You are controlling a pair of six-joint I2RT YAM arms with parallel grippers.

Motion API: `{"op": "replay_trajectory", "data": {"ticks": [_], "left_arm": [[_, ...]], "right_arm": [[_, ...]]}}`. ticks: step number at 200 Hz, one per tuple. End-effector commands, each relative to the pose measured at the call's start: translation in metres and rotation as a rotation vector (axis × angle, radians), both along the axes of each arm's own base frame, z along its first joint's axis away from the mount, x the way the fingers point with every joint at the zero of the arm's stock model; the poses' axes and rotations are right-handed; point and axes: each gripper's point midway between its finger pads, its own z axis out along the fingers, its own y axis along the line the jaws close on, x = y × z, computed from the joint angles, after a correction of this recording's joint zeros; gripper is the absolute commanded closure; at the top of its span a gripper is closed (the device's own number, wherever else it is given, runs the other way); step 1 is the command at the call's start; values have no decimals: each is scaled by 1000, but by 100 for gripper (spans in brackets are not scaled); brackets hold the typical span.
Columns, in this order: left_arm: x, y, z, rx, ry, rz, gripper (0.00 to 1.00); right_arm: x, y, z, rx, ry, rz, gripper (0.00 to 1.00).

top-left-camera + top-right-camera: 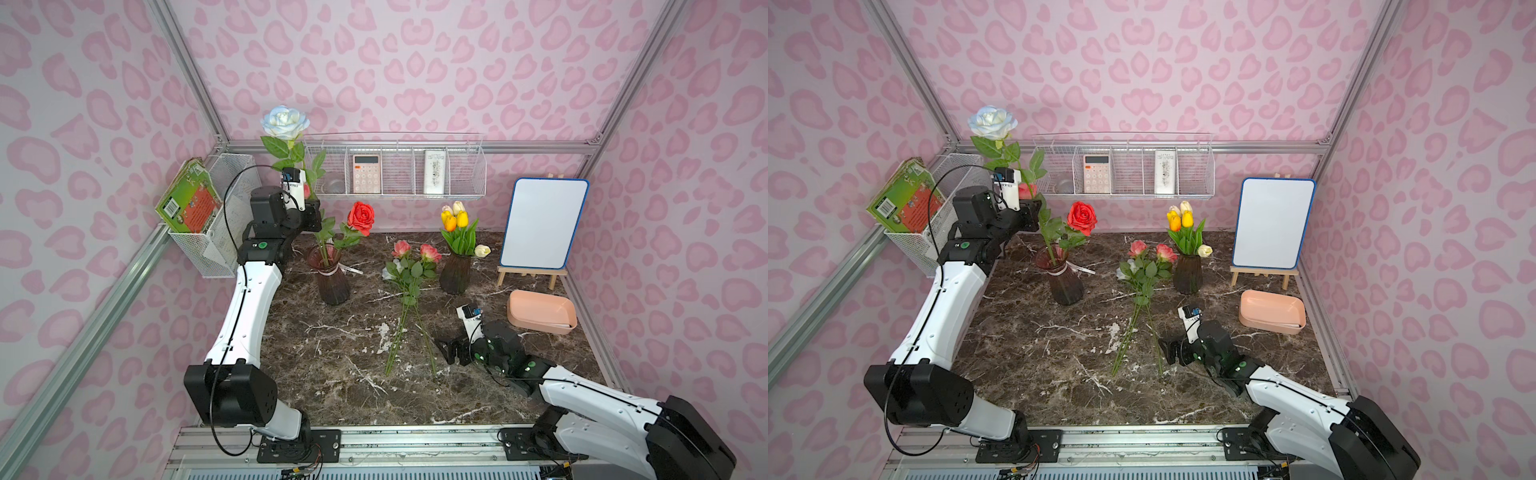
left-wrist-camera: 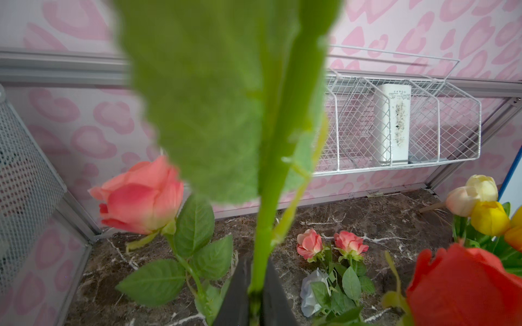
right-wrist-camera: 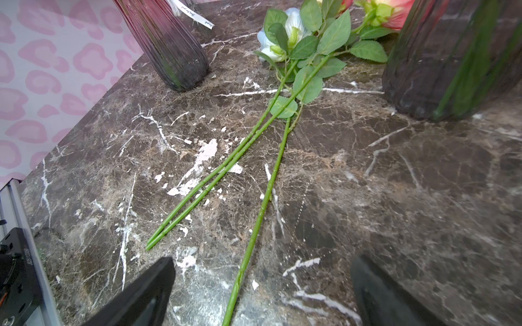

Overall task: Arrange the flowers in different vases according to their variety
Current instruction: Insert the flower into the vase.

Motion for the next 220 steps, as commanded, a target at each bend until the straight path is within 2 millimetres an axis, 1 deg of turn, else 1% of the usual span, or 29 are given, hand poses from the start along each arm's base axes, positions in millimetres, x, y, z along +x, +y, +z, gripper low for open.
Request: {"op": "replay_trajectory", "data": {"ticks": [1,13,23,29,37,58,65,70,71,73,85,106,121,138,147,156,176,184,220], "left_arm": [[-8,4,-1,-44,12,37,69],[-17,8,-5,-71,40,68,53],[-26,11,-6,-95,62,95,37],[-32,12,-6,-110,78,113,32],[-41,17,-7,-128,106,144,28],[-65,20,-13,-168,155,184,17],[-74,23,-15,-179,169,210,16],[-81,24,-11,-184,163,220,15],[-82,25,-17,-183,177,224,15],[-84,26,-22,-182,189,230,15],[-99,31,-29,-188,206,267,13],[-125,29,-27,-209,185,264,11],[-139,21,-31,-213,192,224,11],[-154,9,-43,-217,221,180,11],[-160,1,-54,-216,244,157,11],[-166,-12,-63,-211,262,115,11],[-176,-40,-86,-191,321,34,11],[-180,-52,-96,-165,345,6,11],[-198,-101,-147,-83,465,-117,12]], "right_arm": [[3,7,7,18,-6,16,1],[3,8,7,17,0,15,1],[4,8,6,16,8,15,1],[4,9,5,14,13,16,1],[3,10,4,12,19,20,1],[2,12,2,13,42,30,1],[2,13,1,13,49,31,1],[1,13,0,13,55,30,1],[1,13,0,13,56,30,1],[2,13,0,13,56,30,1],[1,13,-2,11,67,29,1],[2,13,-3,6,71,25,1],[4,12,-5,-3,73,16,1],[6,12,-6,-10,76,6,1],[7,12,-6,-11,75,-2,1],[11,12,-4,-7,69,-19,1],[27,-1,-1,30,98,-180,1],[31,-3,0,45,113,-219,1],[38,-2,9,31,83,-217,1]]}}
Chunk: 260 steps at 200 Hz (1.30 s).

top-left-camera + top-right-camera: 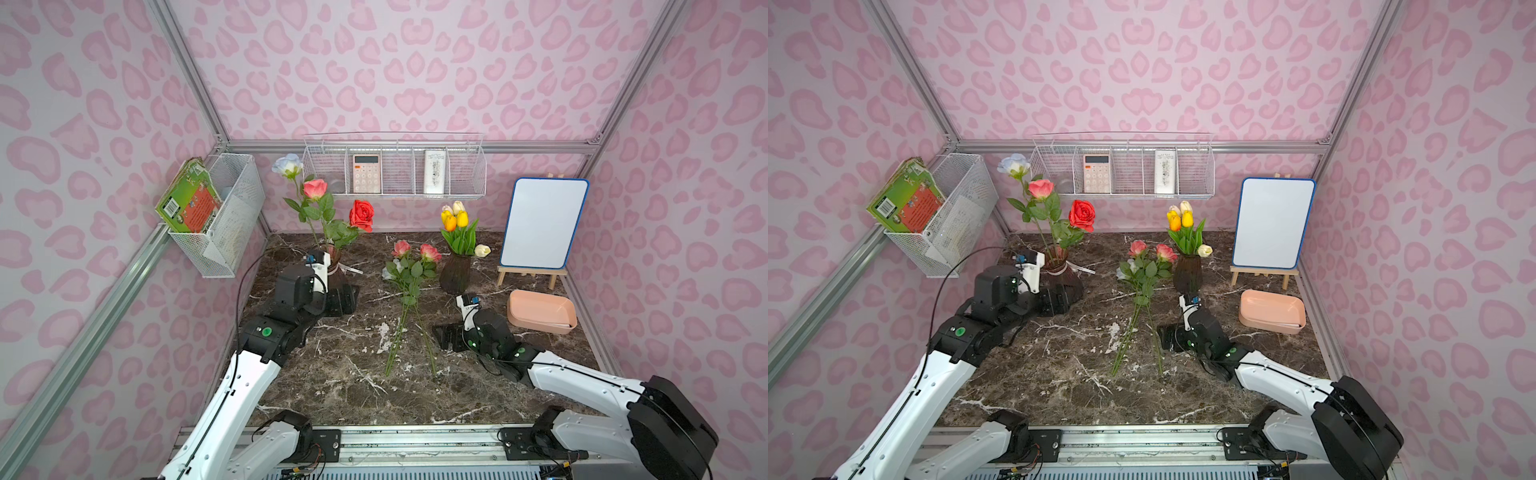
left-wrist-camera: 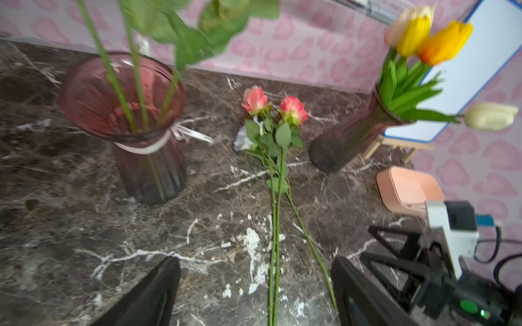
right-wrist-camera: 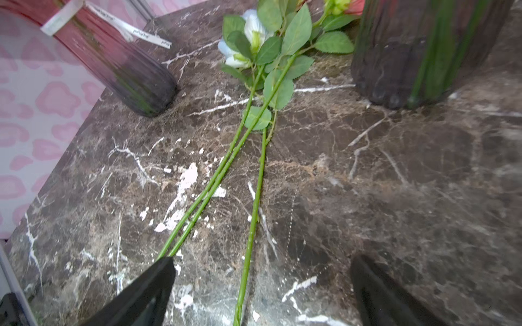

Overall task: Arrange the flowers in different vases according to their variety
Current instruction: Insert the flower into the vase, then pick up the flower at the center of the board.

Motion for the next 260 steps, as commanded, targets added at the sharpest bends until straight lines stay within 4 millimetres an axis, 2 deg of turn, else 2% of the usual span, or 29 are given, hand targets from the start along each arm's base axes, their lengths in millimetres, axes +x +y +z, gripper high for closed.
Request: {"op": "replay_trajectory", "data": {"ticks": [1,35,49,90,128,163,186,238,260], "left_arm": [[-8,-19,-26,39,56,-44,12],[-19,-49,-68,134,182,-141,15],[-21,-61,-83,169,233,-182,18],[-20,-89,-127,256,381,-269,30],[-24,-98,-163,297,481,-303,39],[-26,-104,-193,333,555,-313,41],[-25,-108,-208,352,583,-321,45],[-25,-109,-238,395,640,-324,62],[-25,-110,-248,407,653,-324,63]], "right_arm": [[8,-4,5,0,-14,-46,1],[1,6,8,-6,-58,67,1],[-3,8,7,-8,-61,108,5],[-5,0,-3,4,-35,106,13],[-11,0,-9,-2,-15,129,15],[-13,1,-11,-9,-8,141,17],[-14,2,-11,-3,-7,147,20],[-18,2,-15,-3,3,159,24],[-20,3,-14,2,6,177,25]]}}
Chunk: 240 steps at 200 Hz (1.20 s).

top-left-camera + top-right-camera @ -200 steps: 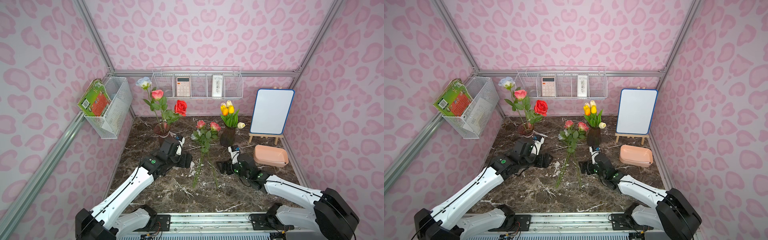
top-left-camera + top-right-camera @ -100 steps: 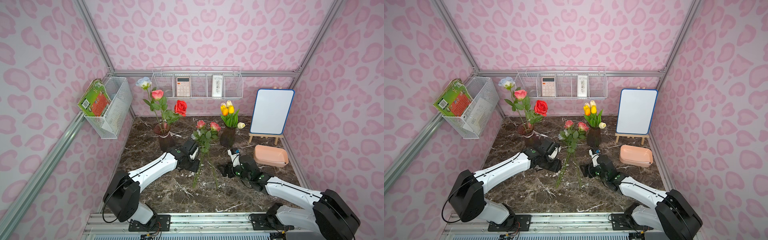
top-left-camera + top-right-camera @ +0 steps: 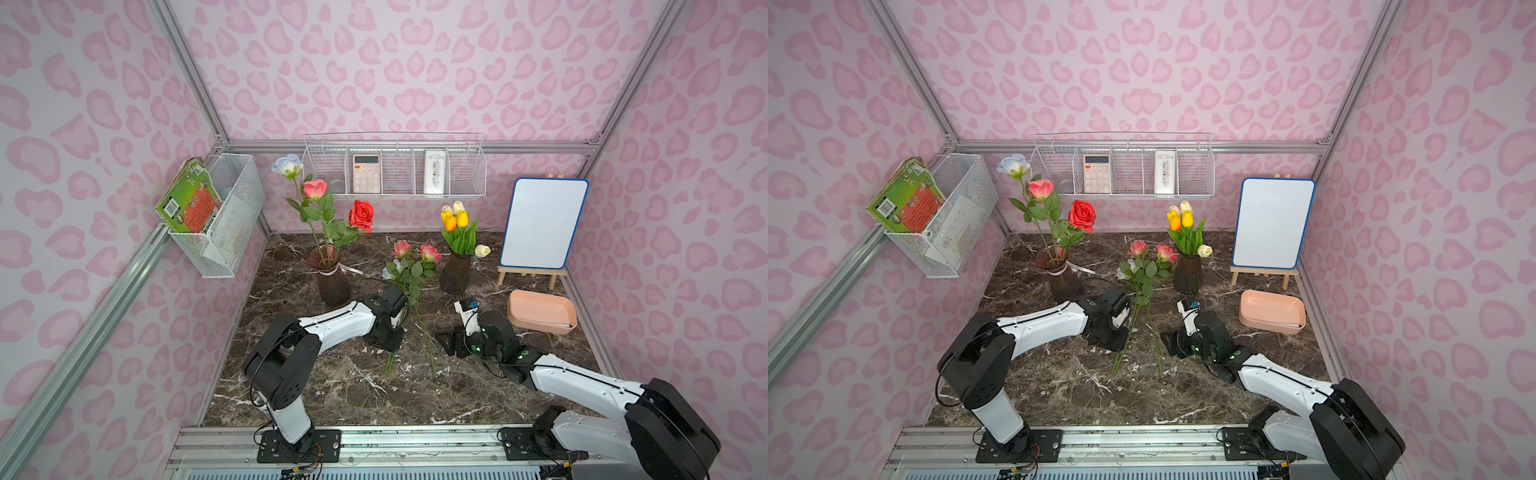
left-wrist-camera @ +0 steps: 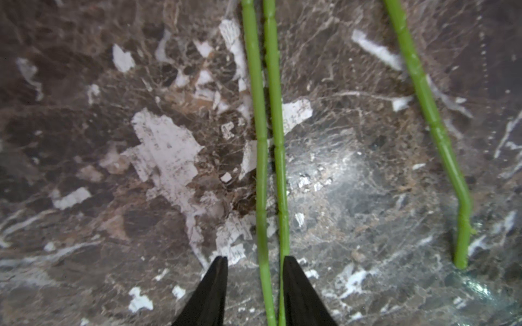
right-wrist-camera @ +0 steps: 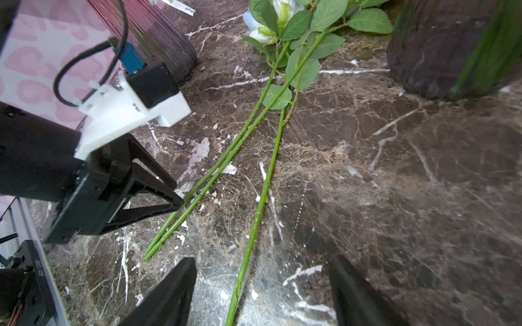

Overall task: Arrange the flowers in different vases according to their variety
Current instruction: Pick up the flower at the center of the board.

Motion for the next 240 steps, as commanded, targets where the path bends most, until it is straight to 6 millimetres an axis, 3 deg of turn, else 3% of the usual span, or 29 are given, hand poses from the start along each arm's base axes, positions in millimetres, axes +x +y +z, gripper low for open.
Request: {"op": "replay_trajectory", "data": {"ticks": [1,35,70,117,183,208,240], "left_arm": [[2,-3,-7,4,2,-13,63],[0,2,-19,42,16,-11,80],[3,7,-8,51,-34,-9,100],[8,9,41,6,-205,-20,100],[-10,-13,101,-99,-452,-153,100],[-21,-22,115,-140,-532,-207,100],[-33,-26,130,-200,-612,-238,100]], "right_arm": [[-4,3,1,7,0,26,25],[-5,1,1,4,3,27,25],[-6,1,3,4,-1,27,25],[-4,7,15,48,-3,38,23],[14,41,78,236,-40,111,23],[25,47,102,325,-50,134,28],[44,37,121,426,-28,112,39]]}}
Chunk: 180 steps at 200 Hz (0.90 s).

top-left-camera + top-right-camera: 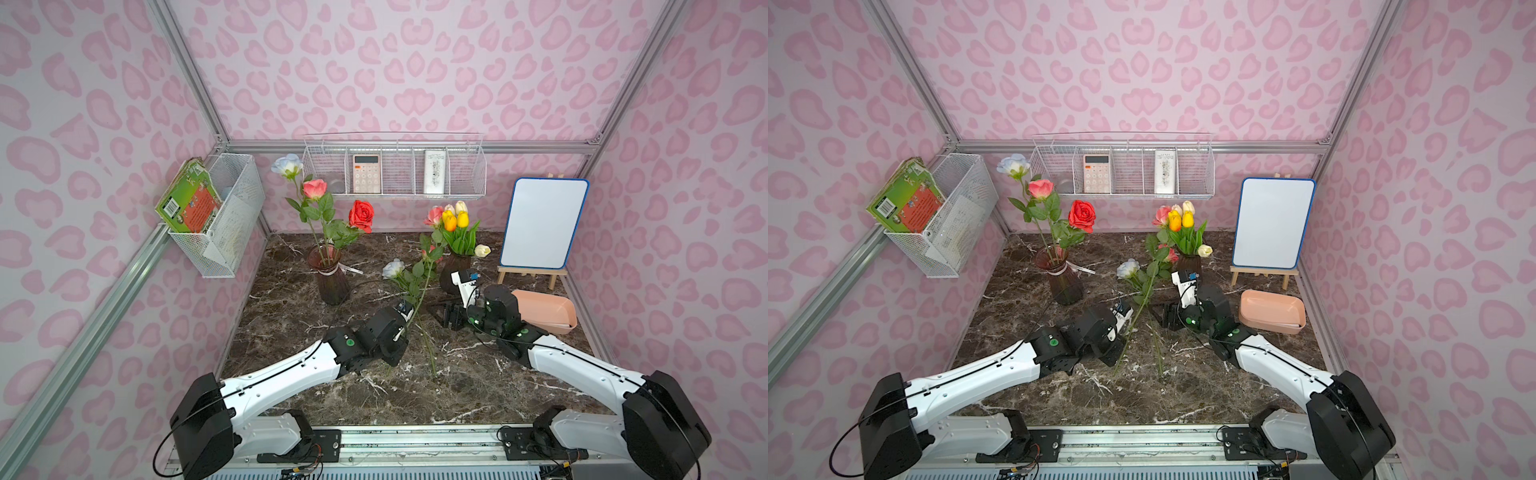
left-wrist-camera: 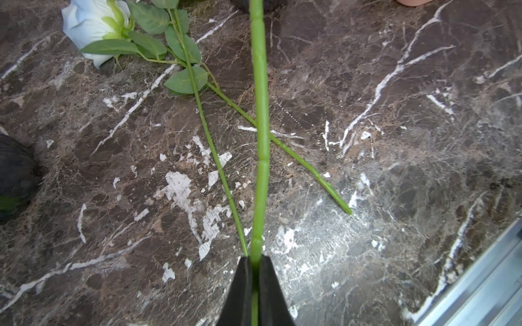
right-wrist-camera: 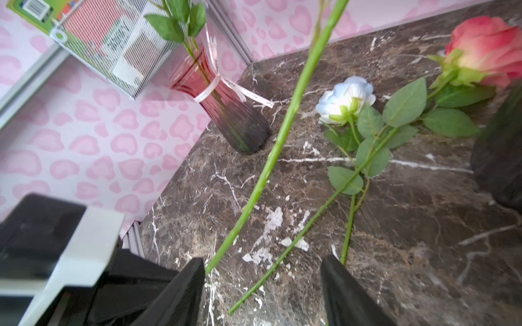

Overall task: Arrange the flowers in different vases according to their variety
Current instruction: Pick up the flower at the center of the board.

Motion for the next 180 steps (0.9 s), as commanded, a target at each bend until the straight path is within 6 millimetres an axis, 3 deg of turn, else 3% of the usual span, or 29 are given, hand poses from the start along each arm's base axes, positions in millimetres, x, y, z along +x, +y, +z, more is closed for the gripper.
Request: {"op": "replay_trajectory", "data": {"ticks": [1,35,66,135,180], "left_arm": [[2,-5,16,-44,-95,-21,100],[-6,-6,24,-78,-136,-48,100],[-7,2,23,-65,-143,-25,100],[-10,13,19,-58,-151,-6,100],[-12,12,20,-61,-157,-24,100]], "right_arm": [[5,2,26,125,2,36,39],[6,7,51,214,-24,105,43],[9,15,62,235,-28,144,44],[19,28,79,296,-28,186,74],[18,37,83,307,-30,219,73]]}}
